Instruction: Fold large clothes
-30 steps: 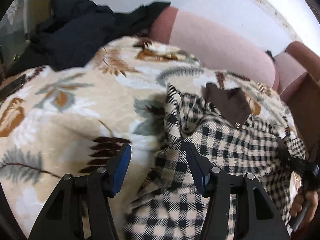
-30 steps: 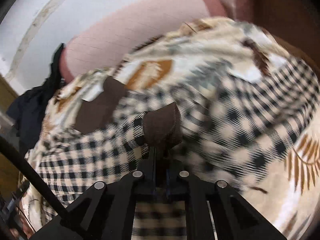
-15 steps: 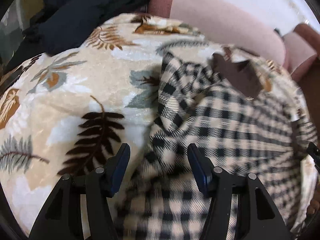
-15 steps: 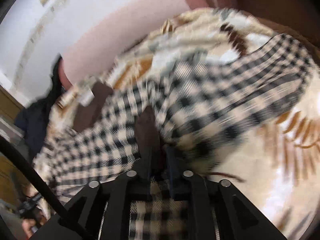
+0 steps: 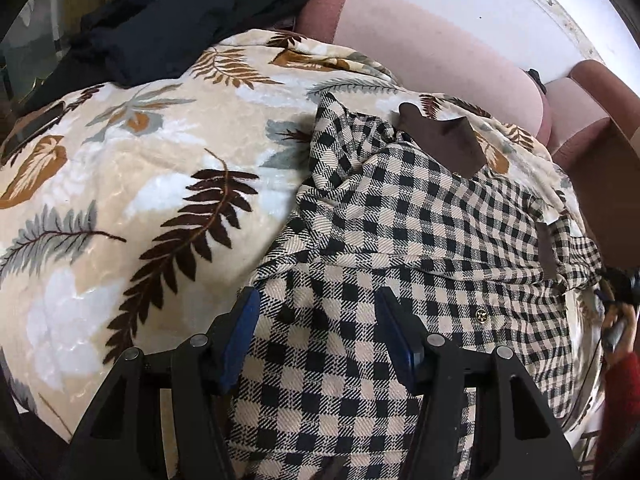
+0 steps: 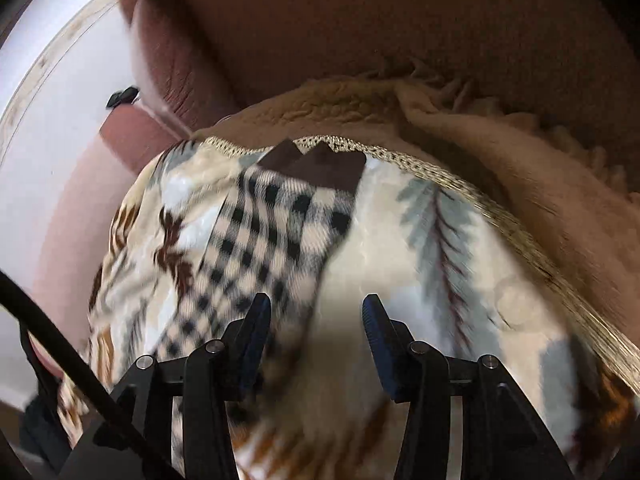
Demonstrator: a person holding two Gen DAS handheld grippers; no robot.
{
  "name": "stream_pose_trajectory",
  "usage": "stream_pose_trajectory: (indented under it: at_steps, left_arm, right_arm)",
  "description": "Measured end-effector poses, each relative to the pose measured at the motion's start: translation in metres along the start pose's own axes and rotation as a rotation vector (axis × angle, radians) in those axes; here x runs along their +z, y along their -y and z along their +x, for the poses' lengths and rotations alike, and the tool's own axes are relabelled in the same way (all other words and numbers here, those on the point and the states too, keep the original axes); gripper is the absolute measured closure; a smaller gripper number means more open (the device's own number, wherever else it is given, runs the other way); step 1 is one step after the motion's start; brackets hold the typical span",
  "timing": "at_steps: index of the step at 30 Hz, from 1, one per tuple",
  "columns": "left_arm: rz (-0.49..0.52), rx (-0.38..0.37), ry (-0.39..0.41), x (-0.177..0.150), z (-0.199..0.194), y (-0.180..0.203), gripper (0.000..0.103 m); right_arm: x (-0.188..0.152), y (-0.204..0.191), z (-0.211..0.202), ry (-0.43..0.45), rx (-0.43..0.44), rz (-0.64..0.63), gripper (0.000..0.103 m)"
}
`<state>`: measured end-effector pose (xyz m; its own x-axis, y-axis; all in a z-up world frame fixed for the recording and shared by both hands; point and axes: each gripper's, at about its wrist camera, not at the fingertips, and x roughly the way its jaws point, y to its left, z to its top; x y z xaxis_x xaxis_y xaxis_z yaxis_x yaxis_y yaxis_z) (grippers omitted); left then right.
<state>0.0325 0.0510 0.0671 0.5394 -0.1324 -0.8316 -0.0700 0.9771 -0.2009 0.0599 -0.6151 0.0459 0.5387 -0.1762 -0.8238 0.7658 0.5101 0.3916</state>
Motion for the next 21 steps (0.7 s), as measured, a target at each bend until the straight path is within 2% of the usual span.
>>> stream_pose_trajectory:
  at_steps: [3, 5, 7, 10, 14, 16, 18, 21]
  left_arm:
    - [-0.008, 0.005, -0.003, -0.001, -0.001, -0.001, 0.044]
    - [-0.019, -0.001, -0.004, -0.002, -0.002, -0.004, 0.044]
    - [-0.023, -0.005, 0.000, -0.004, -0.004, -0.007, 0.044]
    - [-0.028, -0.013, 0.009, -0.005, -0.007, -0.014, 0.044]
    - [-0.054, -0.046, 0.023, -0.010, -0.014, -0.025, 0.044]
    - [-0.069, -0.059, 0.031, -0.013, -0.020, -0.032, 0.044]
    - [-0.083, -0.063, 0.044, -0.016, -0.027, -0.039, 0.044]
    - [-0.102, -0.054, 0.075, -0.023, -0.041, -0.054, 0.044]
  right_arm:
    - [0.012, -0.007, 0.014, 0.000, -0.023, 0.021, 0.053]
    - [0.020, 0.000, 0.017, -0.035, 0.048, 0.081, 0.098]
    - [0.026, 0.002, 0.004, -0.006, 0.078, 0.112, 0.098]
    - [0.038, -0.007, -0.033, 0.084, -0.015, 0.055, 0.098]
    - [0.035, -0.050, -0.078, 0.165, -0.061, -0.110, 0.098]
    - [0.021, -0.088, -0.100, 0.196, -0.034, -0.211, 0.098]
    - [-0.006, -0.139, -0.120, 0.203, 0.034, -0.320, 0.098]
    - [-0.060, -0.215, -0.137, 0.178, 0.147, -0.480, 0.098]
